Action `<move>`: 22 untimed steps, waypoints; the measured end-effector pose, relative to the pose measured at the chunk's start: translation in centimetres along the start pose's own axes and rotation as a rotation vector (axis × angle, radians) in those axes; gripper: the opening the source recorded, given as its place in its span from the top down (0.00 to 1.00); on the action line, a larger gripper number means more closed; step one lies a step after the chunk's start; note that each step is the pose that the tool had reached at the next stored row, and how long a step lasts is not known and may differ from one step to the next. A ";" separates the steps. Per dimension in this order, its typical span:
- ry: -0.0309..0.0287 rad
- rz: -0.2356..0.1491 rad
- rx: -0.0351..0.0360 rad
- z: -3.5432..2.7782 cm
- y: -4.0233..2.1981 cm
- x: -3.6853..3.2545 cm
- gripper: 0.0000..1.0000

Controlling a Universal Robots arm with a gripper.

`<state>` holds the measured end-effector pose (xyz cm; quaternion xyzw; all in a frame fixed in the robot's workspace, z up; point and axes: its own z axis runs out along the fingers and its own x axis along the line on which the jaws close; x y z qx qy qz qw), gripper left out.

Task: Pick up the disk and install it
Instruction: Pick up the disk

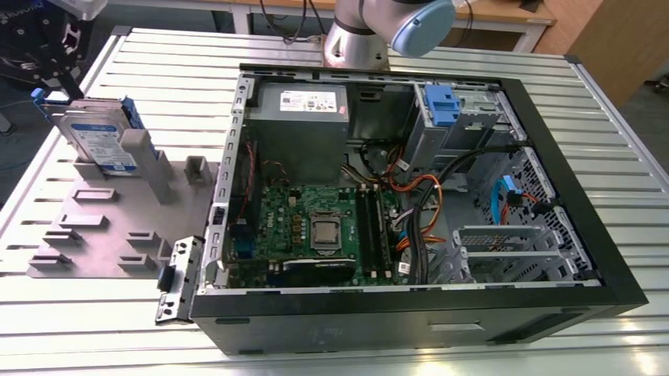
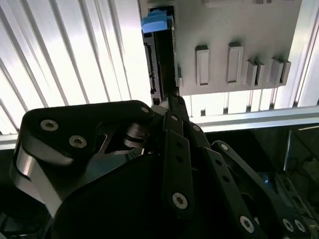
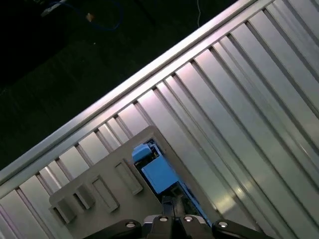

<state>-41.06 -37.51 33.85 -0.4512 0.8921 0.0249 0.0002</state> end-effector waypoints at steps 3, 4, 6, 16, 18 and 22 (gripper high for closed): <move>0.0024 -0.055 -0.0013 0.01 0.00 0.00 0.89; 0.0032 -0.073 -0.0017 0.02 0.00 0.00 0.89; 0.0048 -0.109 -0.0025 0.02 0.00 0.00 0.89; 0.0128 -0.290 -0.0067 0.06 -0.01 0.00 0.89; 0.0145 -0.327 -0.0075 0.06 0.00 0.00 0.89; 0.0177 -0.399 -0.0092 0.08 0.00 0.00 0.89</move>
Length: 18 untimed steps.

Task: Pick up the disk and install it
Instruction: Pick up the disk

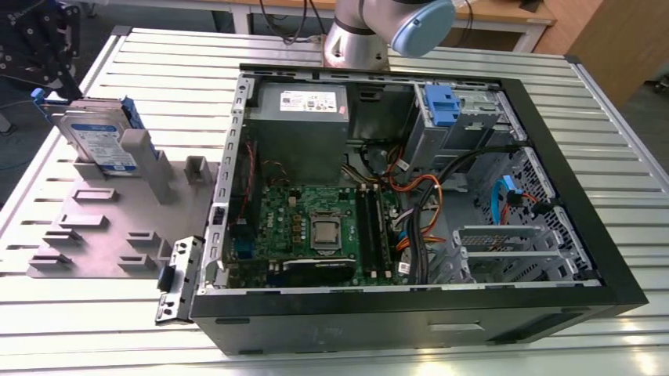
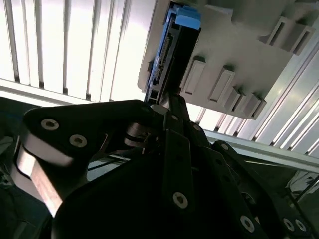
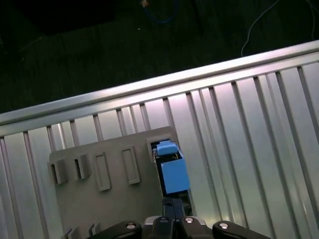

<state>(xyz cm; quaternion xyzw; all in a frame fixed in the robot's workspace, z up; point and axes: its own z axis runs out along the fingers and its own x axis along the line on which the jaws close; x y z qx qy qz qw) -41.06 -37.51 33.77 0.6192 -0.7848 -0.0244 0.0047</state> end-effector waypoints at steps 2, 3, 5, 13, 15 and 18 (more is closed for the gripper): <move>0.0016 -0.038 -0.0008 0.01 0.00 0.00 0.89; 0.0024 -0.056 -0.0012 0.02 0.00 0.00 0.89; 0.0040 -0.091 -0.0020 0.03 0.00 0.00 0.89; 0.0057 -0.151 -0.0035 0.04 0.00 -0.01 0.89; -0.0041 -0.151 -0.0051 0.04 0.00 0.00 0.89; -0.0202 -0.152 -0.0077 0.04 0.00 -0.01 0.89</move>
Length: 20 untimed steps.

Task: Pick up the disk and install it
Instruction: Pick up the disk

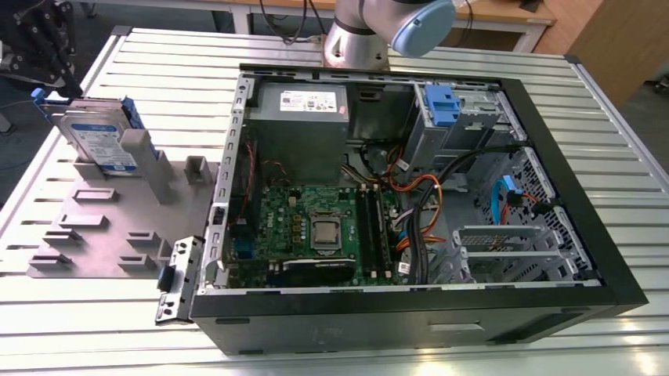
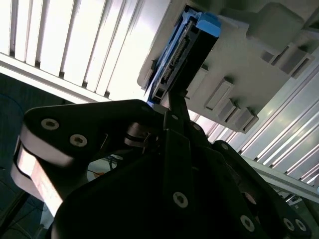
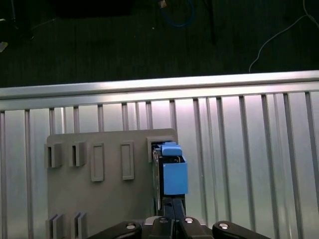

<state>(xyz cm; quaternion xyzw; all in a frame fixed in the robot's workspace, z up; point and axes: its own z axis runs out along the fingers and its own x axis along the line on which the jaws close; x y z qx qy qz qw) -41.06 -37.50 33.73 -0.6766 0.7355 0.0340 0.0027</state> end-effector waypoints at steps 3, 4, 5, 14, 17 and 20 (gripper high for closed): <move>-0.0001 0.000 0.0000 0.01 -0.03 0.00 0.89; -0.0001 0.000 -0.0001 0.02 -0.10 0.00 0.89; 0.0000 0.000 0.0000 0.05 -0.19 0.00 0.89; -0.0001 0.000 0.0000 0.27 -0.37 -0.01 0.89; -0.0001 0.000 0.0000 0.32 -0.37 -0.01 0.89; 0.0000 0.000 -0.0002 0.32 -0.37 -0.01 0.89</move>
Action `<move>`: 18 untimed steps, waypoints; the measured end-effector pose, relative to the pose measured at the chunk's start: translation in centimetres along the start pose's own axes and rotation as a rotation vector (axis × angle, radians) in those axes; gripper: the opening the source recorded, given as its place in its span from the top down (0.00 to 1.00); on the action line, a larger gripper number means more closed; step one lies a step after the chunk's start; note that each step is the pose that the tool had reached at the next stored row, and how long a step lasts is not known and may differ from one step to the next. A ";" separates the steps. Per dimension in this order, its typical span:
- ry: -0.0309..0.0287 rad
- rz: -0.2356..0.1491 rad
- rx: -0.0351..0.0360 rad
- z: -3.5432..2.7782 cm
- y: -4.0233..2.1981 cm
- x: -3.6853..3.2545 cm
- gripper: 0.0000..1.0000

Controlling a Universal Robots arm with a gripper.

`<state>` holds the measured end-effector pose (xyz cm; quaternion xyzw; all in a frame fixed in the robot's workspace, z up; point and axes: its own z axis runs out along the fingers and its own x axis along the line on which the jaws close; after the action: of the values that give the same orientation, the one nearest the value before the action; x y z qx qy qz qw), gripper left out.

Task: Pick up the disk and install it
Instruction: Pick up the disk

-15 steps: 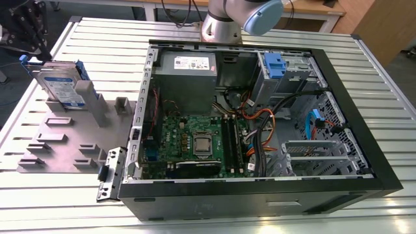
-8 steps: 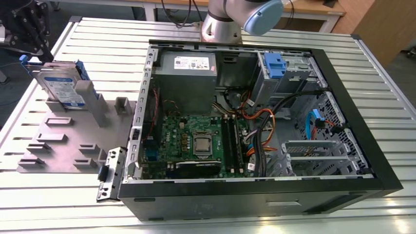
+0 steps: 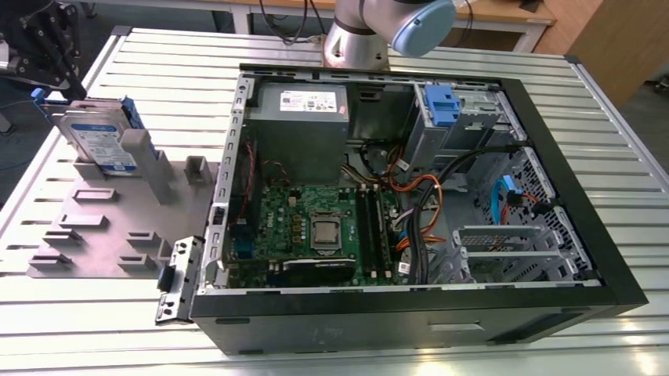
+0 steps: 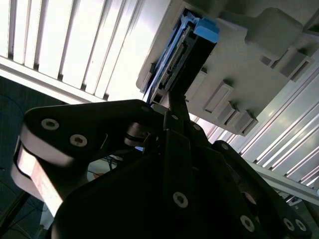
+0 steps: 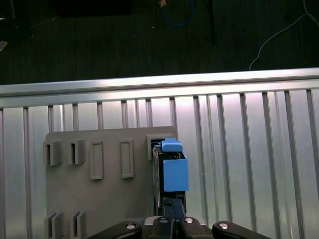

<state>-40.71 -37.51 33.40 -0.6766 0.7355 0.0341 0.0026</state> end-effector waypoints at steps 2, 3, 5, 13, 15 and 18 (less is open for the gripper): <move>-0.0001 0.000 0.0001 0.01 0.00 0.00 0.89; -0.0001 0.000 0.0001 0.00 0.00 0.00 0.89; -0.0002 0.000 0.0003 -0.05 0.00 0.00 0.89; -0.0001 0.000 0.0002 -0.39 0.02 -0.02 0.89; -0.0001 0.000 0.0002 -0.40 0.02 -0.02 0.89; -0.0001 0.000 0.0002 -0.40 0.02 -0.02 0.89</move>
<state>-40.71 -37.51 33.80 -0.6767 0.7355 0.0340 0.0027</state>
